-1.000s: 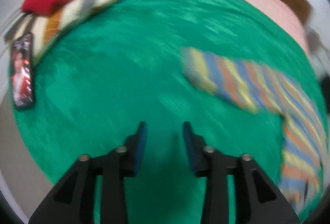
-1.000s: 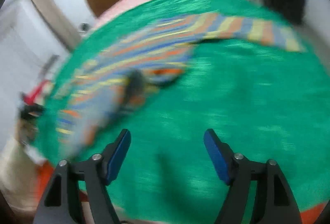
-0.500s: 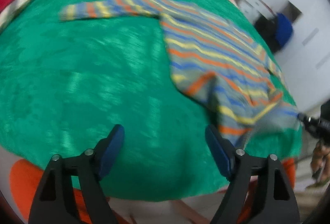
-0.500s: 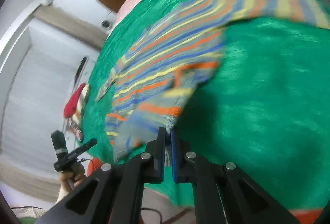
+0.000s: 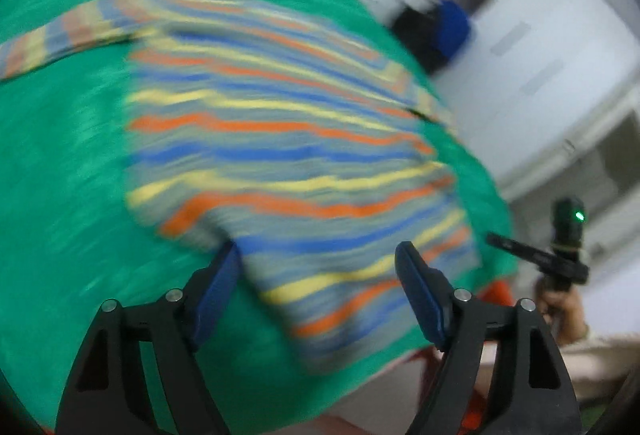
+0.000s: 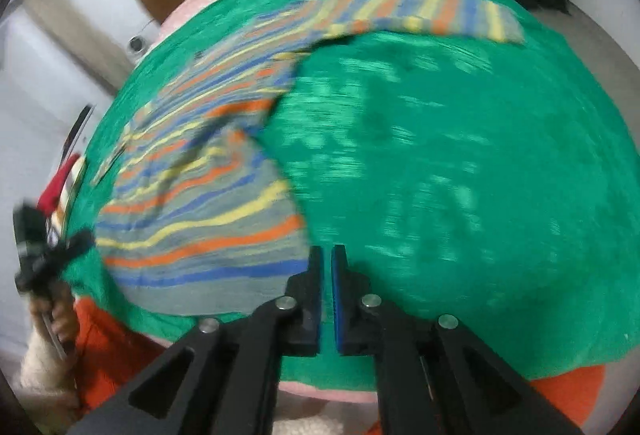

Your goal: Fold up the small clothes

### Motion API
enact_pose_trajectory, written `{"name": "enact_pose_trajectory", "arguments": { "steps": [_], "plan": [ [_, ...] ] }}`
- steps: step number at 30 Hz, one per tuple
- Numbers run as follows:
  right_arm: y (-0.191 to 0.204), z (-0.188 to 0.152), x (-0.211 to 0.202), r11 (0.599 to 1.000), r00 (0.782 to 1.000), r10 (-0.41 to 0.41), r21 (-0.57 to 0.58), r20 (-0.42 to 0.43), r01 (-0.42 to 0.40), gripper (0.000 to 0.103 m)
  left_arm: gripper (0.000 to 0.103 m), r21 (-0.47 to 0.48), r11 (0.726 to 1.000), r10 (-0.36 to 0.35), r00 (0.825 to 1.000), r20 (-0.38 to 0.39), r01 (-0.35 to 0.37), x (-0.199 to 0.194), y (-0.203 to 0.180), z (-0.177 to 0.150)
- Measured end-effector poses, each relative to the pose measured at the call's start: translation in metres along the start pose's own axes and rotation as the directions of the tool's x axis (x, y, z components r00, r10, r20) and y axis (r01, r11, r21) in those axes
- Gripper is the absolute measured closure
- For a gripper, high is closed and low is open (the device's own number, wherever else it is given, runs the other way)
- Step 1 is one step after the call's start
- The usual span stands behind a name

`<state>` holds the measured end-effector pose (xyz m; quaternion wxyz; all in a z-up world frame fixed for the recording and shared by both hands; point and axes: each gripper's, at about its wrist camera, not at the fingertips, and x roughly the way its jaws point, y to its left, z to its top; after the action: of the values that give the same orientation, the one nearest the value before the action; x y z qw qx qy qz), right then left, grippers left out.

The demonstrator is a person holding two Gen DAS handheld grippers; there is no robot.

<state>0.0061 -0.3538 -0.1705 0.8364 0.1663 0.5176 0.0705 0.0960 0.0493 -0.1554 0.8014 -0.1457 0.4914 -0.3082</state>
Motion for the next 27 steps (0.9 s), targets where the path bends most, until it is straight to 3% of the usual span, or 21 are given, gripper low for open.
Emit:
{"name": "enact_pose_trajectory", "arguments": {
  "steps": [2, 4, 5, 6, 7, 9, 11, 14, 15, 16, 17, 19, 21, 23, 27],
  "plan": [
    [0.028, -0.004, -0.002, 0.997, 1.0, 0.017, -0.081, 0.022, -0.015, 0.087, 0.023, 0.026, 0.997, -0.065, 0.998, -0.008, 0.066, 0.01, -0.012, 0.017],
    [0.068, -0.011, -0.001, 0.976, 0.996, 0.087, -0.204, 0.032, -0.079, 0.066, 0.023, 0.024, 0.99, -0.142, 0.989, -0.032, 0.142, 0.029, -0.017, 0.038],
    [0.094, -0.018, 0.003, 0.95, 0.989, 0.145, -0.282, 0.022, -0.133, 0.042, 0.023, 0.01, 0.989, -0.145, 0.989, -0.033, 0.146, 0.037, -0.016, 0.046],
    [0.112, -0.023, 0.006, 0.928, 0.984, 0.178, -0.335, 0.017, -0.162, 0.027, 0.023, -0.01, 0.989, -0.147, 0.988, -0.04, 0.147, 0.048, -0.014, 0.054],
    [0.133, -0.03, 0.01, 0.898, 0.978, 0.209, -0.399, 0.016, -0.185, 0.026, 0.023, -0.032, 0.987, -0.158, 0.986, -0.055, 0.156, 0.059, -0.012, 0.061],
    [0.18, -0.047, 0.024, 0.802, 0.971, 0.237, -0.569, 0.021, -0.184, 0.026, 0.023, -0.066, 0.987, -0.153, 0.985, -0.078, 0.148, 0.076, -0.011, 0.069],
    [0.217, -0.062, 0.042, 0.701, 0.979, 0.197, -0.705, 0.051, -0.104, 0.026, 0.023, -0.068, 0.989, -0.137, 0.987, -0.089, 0.131, 0.081, -0.012, 0.07],
    [0.243, -0.071, 0.076, 0.607, 0.986, 0.158, -0.793, 0.047, -0.059, 0.032, 0.023, -0.058, 0.992, -0.116, 0.991, -0.072, 0.112, 0.058, -0.008, 0.065],
    [0.242, -0.067, 0.084, 0.62, 0.987, 0.158, -0.782, 0.037, -0.07, 0.05, 0.023, -0.062, 0.992, -0.113, 0.992, -0.049, 0.109, 0.043, -0.002, 0.062],
    [0.237, -0.059, 0.093, 0.662, 0.986, 0.164, -0.743, 0.013, -0.1, 0.057, 0.022, -0.074, 0.992, -0.106, 0.994, 0.0, 0.106, 0.019, 0.005, 0.06],
    [0.222, -0.044, 0.102, 0.749, 0.982, 0.184, -0.643, -0.033, -0.162, 0.061, 0.021, -0.086, 0.992, -0.091, 0.995, 0.043, 0.094, -0.001, 0.012, 0.058],
    [0.19, -0.023, 0.108, 0.853, 0.966, 0.254, -0.458, -0.049, -0.248, 0.068, 0.014, -0.119, 0.992, -0.028, 0.993, 0.113, 0.041, -0.029, 0.026, 0.052],
    [0.167, -0.012, 0.112, 0.886, 0.945, 0.321, -0.333, -0.065, -0.324, 0.076, 0.014, -0.159, 0.987, 0.047, 0.99, 0.13, -0.026, -0.048, 0.042, 0.035],
    [0.147, -0.004, 0.116, 0.889, 0.91, 0.405, -0.197, -0.083, -0.414, 0.078, 0.014, -0.171, 0.983, 0.085, 0.993, 0.081, -0.07, -0.044, 0.048, 0.021],
    [0.131, 0.0, 0.124, 0.881, 0.885, 0.457, -0.093, -0.091, -0.464, 0.084, 0.025, -0.135, 0.99, 0.047, 0.999, 0.001, -0.047, -0.009, 0.035, 0.001]
  ]
}}
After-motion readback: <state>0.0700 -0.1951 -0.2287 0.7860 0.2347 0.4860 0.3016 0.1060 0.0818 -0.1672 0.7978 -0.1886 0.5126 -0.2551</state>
